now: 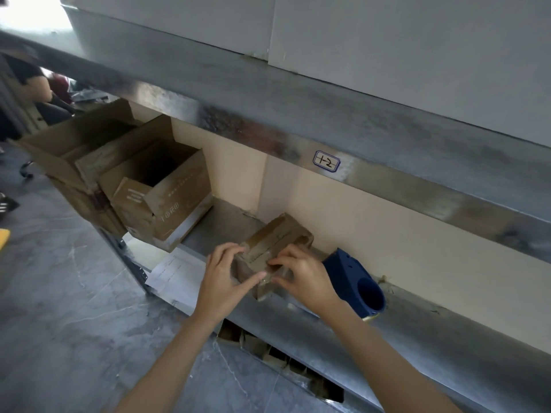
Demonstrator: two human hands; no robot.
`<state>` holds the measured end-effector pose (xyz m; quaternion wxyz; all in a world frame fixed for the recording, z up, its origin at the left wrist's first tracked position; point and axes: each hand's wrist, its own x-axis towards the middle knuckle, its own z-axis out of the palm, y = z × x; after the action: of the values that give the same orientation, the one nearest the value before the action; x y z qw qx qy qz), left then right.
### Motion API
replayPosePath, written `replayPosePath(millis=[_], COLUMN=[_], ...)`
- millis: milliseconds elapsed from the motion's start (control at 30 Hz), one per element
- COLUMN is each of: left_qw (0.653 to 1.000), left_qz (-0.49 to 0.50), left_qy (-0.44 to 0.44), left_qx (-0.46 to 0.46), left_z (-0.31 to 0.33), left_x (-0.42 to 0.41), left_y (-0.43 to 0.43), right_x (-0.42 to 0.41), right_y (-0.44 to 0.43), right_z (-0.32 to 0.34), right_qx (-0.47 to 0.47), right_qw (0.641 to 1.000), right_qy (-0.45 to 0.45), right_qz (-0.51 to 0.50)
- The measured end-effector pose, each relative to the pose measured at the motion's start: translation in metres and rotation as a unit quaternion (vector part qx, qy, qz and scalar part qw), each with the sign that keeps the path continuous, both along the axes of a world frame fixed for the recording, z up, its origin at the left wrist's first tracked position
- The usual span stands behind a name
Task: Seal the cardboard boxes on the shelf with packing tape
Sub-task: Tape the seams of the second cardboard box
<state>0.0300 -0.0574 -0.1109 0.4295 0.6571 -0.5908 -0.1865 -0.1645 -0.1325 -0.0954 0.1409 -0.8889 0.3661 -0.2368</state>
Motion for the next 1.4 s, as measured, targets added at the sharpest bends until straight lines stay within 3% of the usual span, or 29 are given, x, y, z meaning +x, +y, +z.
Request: replayPosePath(millis=[133,300,400,533,767,1000,1267,1400], left_qw=[0.999,0.999,0.993,0.989,0.986,0.994,0.990,0.989], left_qz=[0.018,-0.017,-0.072,-0.086,-0.081,-0.053,-0.112,-0.143], left_qy=[-0.032,0.023,0.063,0.083,0.094,0.000,-0.017,-0.016], left_qx=[0.008,0.035,0.066,0.089,0.113,0.101,0.088,0.036], left_z=[-0.001,0.001,0.004,0.006,0.012,0.011,0.007,0.002], left_x=[-0.004,0.011,0.026,0.037,0.023,0.011,0.025,0.024], left_y=[0.000,-0.004,-0.007,-0.010,-0.020,-0.033,-0.052,-0.064], right_x=[0.007,-0.013,-0.033,-0.039,-0.035,-0.021,0.002,0.016], right_y=[0.001,-0.018,-0.030,-0.025,-0.014,-0.008,-0.006,-0.006], right_z=[-0.003,0.004,0.002,-0.005,-0.002,0.003,-0.002,-0.011], right_qx=[-0.012,0.008,0.083,0.210,0.195,0.107,0.109,0.087], right_qw=[1.000,0.999,0.994,0.977,0.976,0.988,0.981,0.976], right_qy=[-0.019,0.024,0.052,-0.014,-0.070,0.015,-0.033,-0.081], right_qz=[0.002,-0.033,-0.046,-0.018,-0.071,-0.111,-0.159,-0.184])
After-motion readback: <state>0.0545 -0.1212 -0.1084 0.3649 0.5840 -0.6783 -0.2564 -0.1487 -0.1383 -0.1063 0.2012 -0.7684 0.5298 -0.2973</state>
